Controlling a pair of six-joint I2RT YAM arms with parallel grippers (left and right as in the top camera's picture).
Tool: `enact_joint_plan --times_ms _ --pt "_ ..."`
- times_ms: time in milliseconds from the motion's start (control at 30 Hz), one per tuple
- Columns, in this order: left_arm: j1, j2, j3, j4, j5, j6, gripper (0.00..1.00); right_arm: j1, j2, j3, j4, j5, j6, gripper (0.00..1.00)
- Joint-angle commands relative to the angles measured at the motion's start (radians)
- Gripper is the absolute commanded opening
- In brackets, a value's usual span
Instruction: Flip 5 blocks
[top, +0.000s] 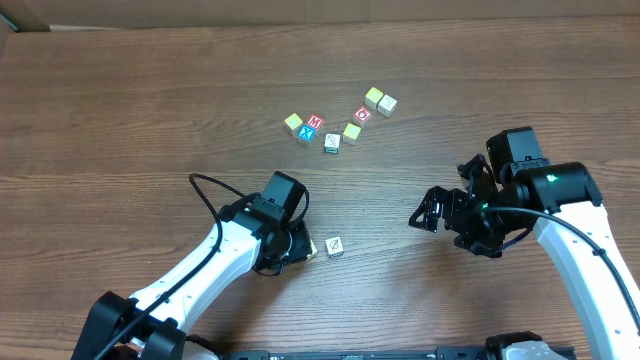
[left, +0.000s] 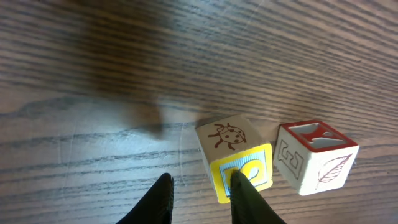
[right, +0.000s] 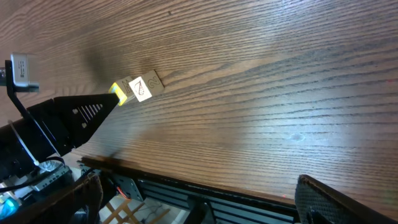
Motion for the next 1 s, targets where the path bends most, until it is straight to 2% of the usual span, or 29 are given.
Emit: enact_joint_plan --times_ms 0,667,833,967 --pt "-0.026 0.016 -0.015 0.011 0.005 0.044 0.24 -0.002 -0.006 0.025 0.008 0.003 -0.006 1.0" --pt "-0.052 0.017 -0.015 0.048 0.009 0.077 0.3 -0.002 -0.006 0.025 0.012 0.003 -0.006 1.0" --pt "-0.043 0.015 -0.006 0.045 0.005 0.069 0.2 -0.002 -0.006 0.025 0.01 0.003 -0.006 1.0" --pt "-0.038 -0.01 0.045 0.01 -0.017 0.07 0.18 -0.002 -0.006 0.025 0.008 0.003 -0.006 1.0"
